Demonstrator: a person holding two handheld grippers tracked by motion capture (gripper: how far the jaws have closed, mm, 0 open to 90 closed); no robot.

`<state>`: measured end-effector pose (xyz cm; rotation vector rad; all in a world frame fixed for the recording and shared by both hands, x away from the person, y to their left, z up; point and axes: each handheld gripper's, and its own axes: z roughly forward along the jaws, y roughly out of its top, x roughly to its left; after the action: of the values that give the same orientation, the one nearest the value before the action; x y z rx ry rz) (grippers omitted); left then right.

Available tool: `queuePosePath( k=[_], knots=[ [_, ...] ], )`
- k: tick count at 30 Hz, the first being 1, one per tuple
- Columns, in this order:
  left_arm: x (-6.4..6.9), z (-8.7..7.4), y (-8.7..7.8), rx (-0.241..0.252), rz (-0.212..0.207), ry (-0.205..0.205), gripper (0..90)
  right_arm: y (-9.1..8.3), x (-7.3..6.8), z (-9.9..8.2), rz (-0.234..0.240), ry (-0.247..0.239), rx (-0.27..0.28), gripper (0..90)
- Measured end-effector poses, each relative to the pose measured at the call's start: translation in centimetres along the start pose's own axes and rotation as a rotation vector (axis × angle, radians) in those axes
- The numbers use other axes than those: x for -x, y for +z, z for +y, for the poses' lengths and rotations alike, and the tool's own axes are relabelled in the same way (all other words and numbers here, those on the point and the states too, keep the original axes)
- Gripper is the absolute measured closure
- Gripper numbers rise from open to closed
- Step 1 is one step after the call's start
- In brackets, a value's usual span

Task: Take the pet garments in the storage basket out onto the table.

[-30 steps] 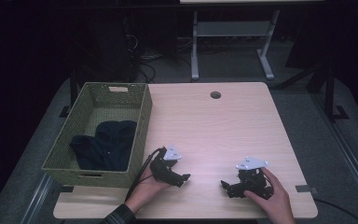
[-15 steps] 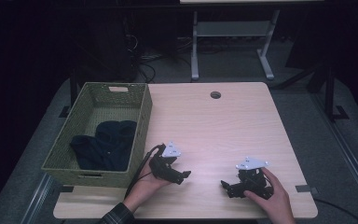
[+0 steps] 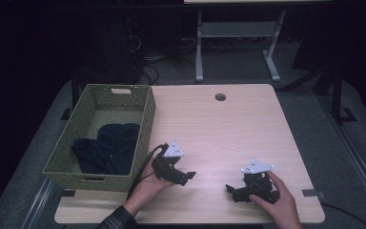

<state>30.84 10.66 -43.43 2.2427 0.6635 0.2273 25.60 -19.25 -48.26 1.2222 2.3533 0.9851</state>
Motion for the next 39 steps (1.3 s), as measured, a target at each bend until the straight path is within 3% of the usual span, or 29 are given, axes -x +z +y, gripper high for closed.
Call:
queuePosePath(
  k=[39],
  knots=[
    [-1.0,2.4,-2.3,0.048,0.013,-0.024,14.0,0.0,0.0,0.0,0.000,0.000,0.002,0.0]
  ],
)
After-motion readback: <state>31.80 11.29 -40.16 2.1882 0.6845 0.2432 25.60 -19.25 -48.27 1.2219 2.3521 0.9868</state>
